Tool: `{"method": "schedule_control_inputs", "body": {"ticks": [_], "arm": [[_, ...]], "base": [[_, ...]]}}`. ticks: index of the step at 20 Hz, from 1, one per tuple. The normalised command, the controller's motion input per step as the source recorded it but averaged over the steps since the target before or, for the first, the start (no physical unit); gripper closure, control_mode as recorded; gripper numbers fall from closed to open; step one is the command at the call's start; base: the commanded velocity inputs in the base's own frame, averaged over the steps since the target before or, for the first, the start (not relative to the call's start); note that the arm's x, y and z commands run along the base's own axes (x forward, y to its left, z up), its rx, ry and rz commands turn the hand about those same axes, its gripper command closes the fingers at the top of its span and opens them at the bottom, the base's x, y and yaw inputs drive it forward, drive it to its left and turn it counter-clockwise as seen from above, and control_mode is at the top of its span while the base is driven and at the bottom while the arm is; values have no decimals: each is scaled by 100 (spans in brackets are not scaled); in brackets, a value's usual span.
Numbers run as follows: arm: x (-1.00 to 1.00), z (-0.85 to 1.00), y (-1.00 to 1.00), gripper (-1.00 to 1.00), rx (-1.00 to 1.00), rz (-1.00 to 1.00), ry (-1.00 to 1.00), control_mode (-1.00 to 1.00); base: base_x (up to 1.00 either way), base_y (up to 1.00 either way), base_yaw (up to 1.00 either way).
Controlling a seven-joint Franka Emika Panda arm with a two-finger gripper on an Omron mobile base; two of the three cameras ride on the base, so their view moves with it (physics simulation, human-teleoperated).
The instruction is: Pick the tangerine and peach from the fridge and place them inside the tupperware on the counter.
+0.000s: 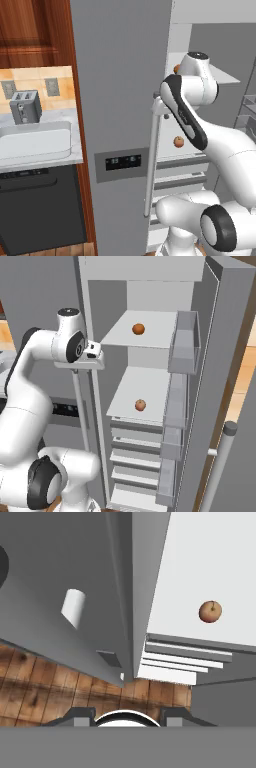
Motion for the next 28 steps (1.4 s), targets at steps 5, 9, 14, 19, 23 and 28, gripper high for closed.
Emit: {"method": "schedule_control_inputs", "body": {"ticks": [5, 9, 14, 19, 23, 28], "arm": [[-38, -4, -8, -100, 0, 0, 0, -100], [-68, 0, -35, -100, 2, -2, -1, -100], [-66, 0, -48, -100, 3, 0, -10, -100], [-20, 0, -36, -100, 0, 0, -7, -100], [0, -2, -39, -100, 0, 0, 0, -100], [0, -4, -32, -100, 0, 0, -3, -100]], "base": [[0, 0, 0], [0, 0, 0], [0, 0, 0], [0, 0, 0], [0, 0, 0], [0, 0, 0]]}}
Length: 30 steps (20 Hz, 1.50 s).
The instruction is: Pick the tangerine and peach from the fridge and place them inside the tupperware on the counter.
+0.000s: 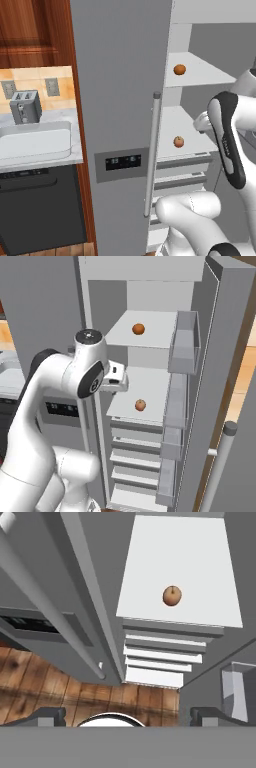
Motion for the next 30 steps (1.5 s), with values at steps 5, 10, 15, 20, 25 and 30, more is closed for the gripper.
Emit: {"method": "schedule_control_inputs", "body": {"ticks": [5, 10, 15, 20, 25, 30], "arm": [[0, -31, -25, -100, 0, 0, -1, -100], [4, -35, -2, -100, 0, 0, 0, -100], [18, -36, 0, -100, -1, 0, 0, -100], [17, -39, 0, -100, -1, 0, -2, -100], [11, -36, 0, -100, -1, 0, -6, -100], [12, -24, 0, -100, 0, 3, -7, -100]], "base": [[0, 0, 0], [0, 0, 0], [0, 0, 0], [0, 0, 0], [0, 0, 0], [0, 0, 0]]}}
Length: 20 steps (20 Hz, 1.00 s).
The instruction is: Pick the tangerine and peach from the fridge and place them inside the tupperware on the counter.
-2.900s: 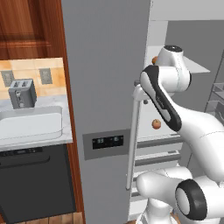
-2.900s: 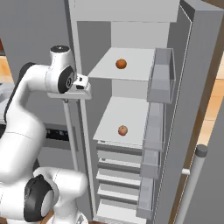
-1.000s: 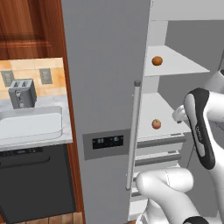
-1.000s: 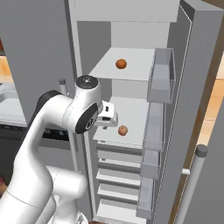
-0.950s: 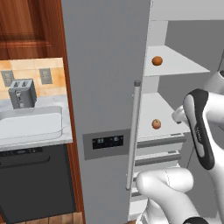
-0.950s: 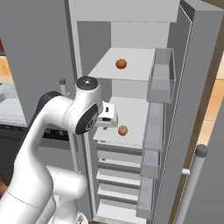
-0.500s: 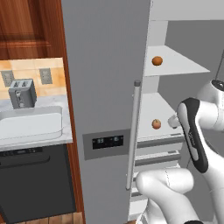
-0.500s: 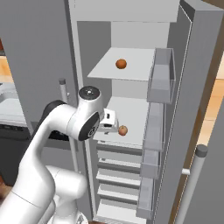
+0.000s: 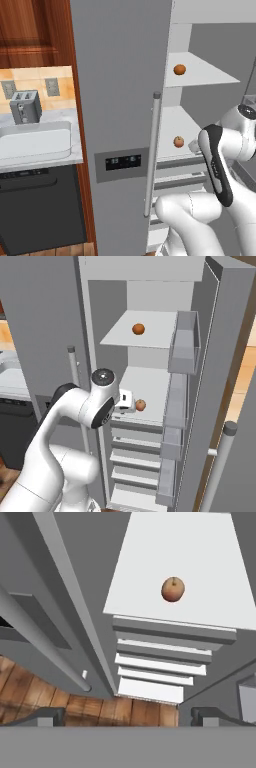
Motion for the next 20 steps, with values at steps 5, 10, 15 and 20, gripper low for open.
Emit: {"method": "schedule_control_inputs", "body": {"ticks": [5, 10, 15, 20], "arm": [[17, -11, -1, -100, 0, 8, -1, -100], [17, -1, -12, -100, 0, 9, 0, -100], [12, 0, -30, -100, 0, 12, 0, -100], [25, -7, -19, -100, 0, 13, 0, -100]], "base": [[0, 0, 0], [0, 0, 0], [0, 0, 0], [0, 0, 0]]}}
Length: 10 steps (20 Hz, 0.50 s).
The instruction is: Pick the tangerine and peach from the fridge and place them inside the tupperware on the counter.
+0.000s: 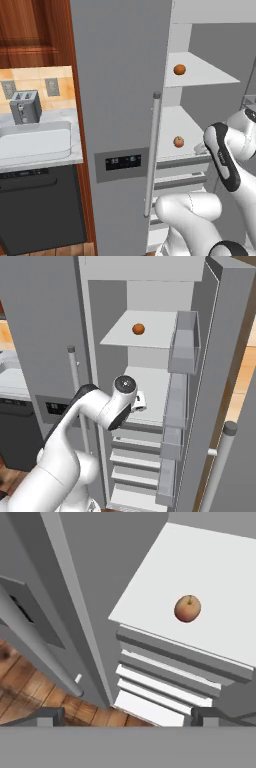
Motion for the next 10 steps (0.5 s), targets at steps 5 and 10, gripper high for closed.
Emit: {"method": "schedule_control_inputs", "body": {"ticks": [5, 10], "arm": [[42, -19, -2, -100, 0, 14, 0, -100], [44, -23, 0, -100, 0, 14, 0, -100]], "base": [[0, 0, 0], [0, 0, 0]]}}
